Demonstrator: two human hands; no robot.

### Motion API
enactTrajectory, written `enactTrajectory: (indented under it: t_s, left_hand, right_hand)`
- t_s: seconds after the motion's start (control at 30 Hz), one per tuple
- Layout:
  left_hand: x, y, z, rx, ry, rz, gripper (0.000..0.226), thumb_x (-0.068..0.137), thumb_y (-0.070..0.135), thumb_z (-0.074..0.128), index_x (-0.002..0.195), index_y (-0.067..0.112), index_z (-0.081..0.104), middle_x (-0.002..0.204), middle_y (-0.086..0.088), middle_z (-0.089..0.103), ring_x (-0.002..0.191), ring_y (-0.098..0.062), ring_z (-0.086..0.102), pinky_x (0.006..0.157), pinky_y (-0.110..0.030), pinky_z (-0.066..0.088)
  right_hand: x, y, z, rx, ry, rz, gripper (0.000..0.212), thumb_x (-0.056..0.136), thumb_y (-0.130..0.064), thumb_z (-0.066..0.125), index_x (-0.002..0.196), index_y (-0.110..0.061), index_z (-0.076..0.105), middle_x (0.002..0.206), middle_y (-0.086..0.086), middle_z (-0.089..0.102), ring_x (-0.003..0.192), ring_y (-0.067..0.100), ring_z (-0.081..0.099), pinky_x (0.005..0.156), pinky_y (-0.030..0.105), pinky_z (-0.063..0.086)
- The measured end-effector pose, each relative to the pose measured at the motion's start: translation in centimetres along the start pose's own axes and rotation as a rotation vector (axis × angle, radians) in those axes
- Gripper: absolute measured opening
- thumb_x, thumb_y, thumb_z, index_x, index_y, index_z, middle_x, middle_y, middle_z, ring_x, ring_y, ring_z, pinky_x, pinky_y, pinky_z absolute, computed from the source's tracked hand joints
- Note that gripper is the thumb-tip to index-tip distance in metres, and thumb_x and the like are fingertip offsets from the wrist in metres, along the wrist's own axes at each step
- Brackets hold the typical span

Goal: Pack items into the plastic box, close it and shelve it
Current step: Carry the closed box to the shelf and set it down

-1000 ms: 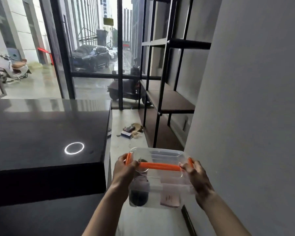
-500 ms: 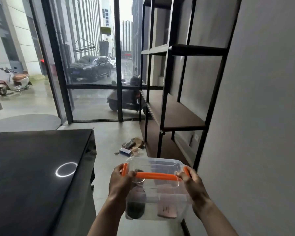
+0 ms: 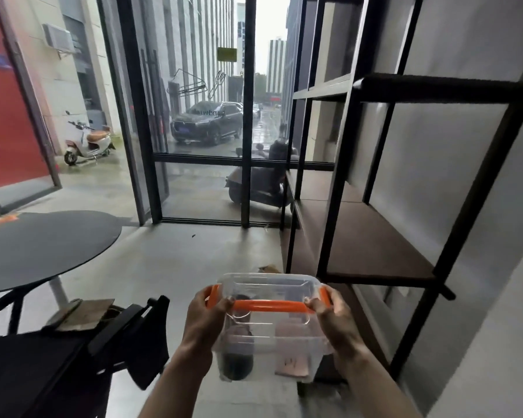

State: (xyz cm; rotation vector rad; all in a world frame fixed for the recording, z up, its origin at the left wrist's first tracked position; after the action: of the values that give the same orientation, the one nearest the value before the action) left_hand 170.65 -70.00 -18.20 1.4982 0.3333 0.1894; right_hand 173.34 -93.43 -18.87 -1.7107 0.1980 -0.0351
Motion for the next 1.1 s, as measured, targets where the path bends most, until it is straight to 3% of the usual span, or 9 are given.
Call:
enactTrajectory:
  t_s: [0.07, 0.23, 0.3, 0.43, 0.67, 0.8, 0.93, 1.0, 1.1]
  left_hand:
    - [4.6, -0.5, 0.8, -0.011, 0.023, -0.006, 0.029, 0.090, 0.015, 0.066, 0.117, 0.019, 0.054, 0.094, 0.005, 0.061, 0.081, -0.008, 0.058, 0.059, -0.024, 0.045]
    - [17.5, -1.2, 2.4, -0.009, 0.062, -0.020, 0.044, 0.090, 0.019, 0.067, 0.131, 0.011, 0.054, 0.109, -0.006, 0.063, 0.093, -0.022, 0.060, 0.065, -0.029, 0.046]
    - [23.2, -1.1, 2.8, -0.008, 0.073, -0.023, 0.041, 0.089, 0.022, 0.067, 0.128, 0.013, 0.056, 0.115, -0.011, 0.064, 0.097, -0.026, 0.061, 0.065, -0.030, 0.047]
    - [34.7, 0.3, 3.7, 0.014, 0.046, -0.017, 0.036, 0.088, 0.026, 0.068, 0.121, 0.012, 0.062, 0.113, -0.013, 0.069, 0.097, -0.025, 0.065, 0.069, -0.034, 0.051]
    - [50.7, 2.3, 7.1, 0.056, -0.009, -0.020, 0.047, 0.086, 0.032, 0.071, 0.126, 0.011, 0.059, 0.114, -0.010, 0.068, 0.102, -0.028, 0.063, 0.081, -0.041, 0.053]
    - [59.2, 2.2, 9.4, 0.083, -0.004, -0.021, 0.049, 0.088, 0.029, 0.069, 0.131, 0.011, 0.054, 0.119, -0.011, 0.063, 0.104, -0.028, 0.060, 0.082, -0.038, 0.050]
    - [68.2, 2.7, 12.6, 0.115, -0.011, -0.013, 0.053, 0.088, 0.031, 0.069, 0.134, 0.010, 0.052, 0.118, -0.010, 0.062, 0.105, -0.028, 0.059, 0.087, -0.043, 0.051]
    - [73.1, 3.2, 14.6, 0.132, -0.017, -0.017, 0.058, 0.086, 0.034, 0.070, 0.136, 0.011, 0.051, 0.122, -0.011, 0.061, 0.108, -0.030, 0.059, 0.091, -0.047, 0.051]
    - [80.4, 4.6, 18.3, 0.130, -0.021, -0.047, 0.044, 0.086, 0.035, 0.070, 0.121, 0.010, 0.059, 0.113, -0.012, 0.066, 0.104, -0.032, 0.061, 0.079, -0.041, 0.053]
  right_hand:
    - [4.6, -0.1, 1.6, -0.002, -0.043, 0.006, 0.056, 0.098, -0.025, 0.060, 0.150, -0.020, 0.041, 0.130, 0.005, 0.052, 0.112, 0.025, 0.053, 0.074, 0.036, 0.051]
    - [16.9, -0.9, 6.6, -0.069, -0.075, -0.009, 0.067, 0.090, -0.038, 0.066, 0.150, -0.021, 0.041, 0.138, 0.013, 0.055, 0.121, 0.032, 0.056, 0.098, 0.051, 0.052]
    - [22.1, -1.5, 8.9, -0.094, -0.088, -0.008, 0.077, 0.082, -0.044, 0.064, 0.151, -0.020, 0.040, 0.138, 0.013, 0.055, 0.120, 0.032, 0.057, 0.096, 0.048, 0.052]
    - [32.0, -3.5, 12.8, -0.096, -0.078, -0.010, 0.068, 0.090, -0.037, 0.066, 0.150, -0.017, 0.042, 0.138, 0.012, 0.056, 0.115, 0.028, 0.056, 0.086, 0.038, 0.048]
    - [47.1, -5.5, 16.9, -0.069, -0.065, 0.018, 0.073, 0.084, -0.041, 0.064, 0.149, -0.021, 0.041, 0.135, 0.011, 0.056, 0.114, 0.028, 0.059, 0.080, 0.038, 0.053]
    - [55.9, -5.2, 18.9, -0.054, -0.053, 0.034, 0.070, 0.090, -0.035, 0.065, 0.152, -0.023, 0.036, 0.138, 0.012, 0.053, 0.117, 0.031, 0.058, 0.093, 0.050, 0.055]
    - [65.1, -5.2, 20.4, -0.007, -0.048, 0.020, 0.068, 0.094, -0.028, 0.065, 0.154, -0.021, 0.033, 0.141, 0.013, 0.050, 0.119, 0.032, 0.055, 0.098, 0.052, 0.052]
    - [70.2, -5.7, 20.7, -0.008, -0.036, 0.021, 0.075, 0.089, -0.034, 0.067, 0.154, -0.021, 0.032, 0.142, 0.012, 0.048, 0.121, 0.031, 0.054, 0.102, 0.054, 0.050]
    - [78.2, -6.7, 20.8, 0.002, -0.026, 0.023, 0.076, 0.089, -0.037, 0.068, 0.154, -0.023, 0.031, 0.137, 0.011, 0.051, 0.118, 0.031, 0.056, 0.099, 0.054, 0.052]
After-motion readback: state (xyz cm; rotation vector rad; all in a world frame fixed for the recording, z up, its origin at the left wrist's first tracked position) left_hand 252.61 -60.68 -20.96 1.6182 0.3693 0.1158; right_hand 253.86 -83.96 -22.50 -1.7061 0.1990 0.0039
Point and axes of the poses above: each hand's wrist, its own x-axis towards the middle knuckle, its own z-axis out of the palm, y = z × x, the point moved 2 cm from there along x, towards the middle knuckle
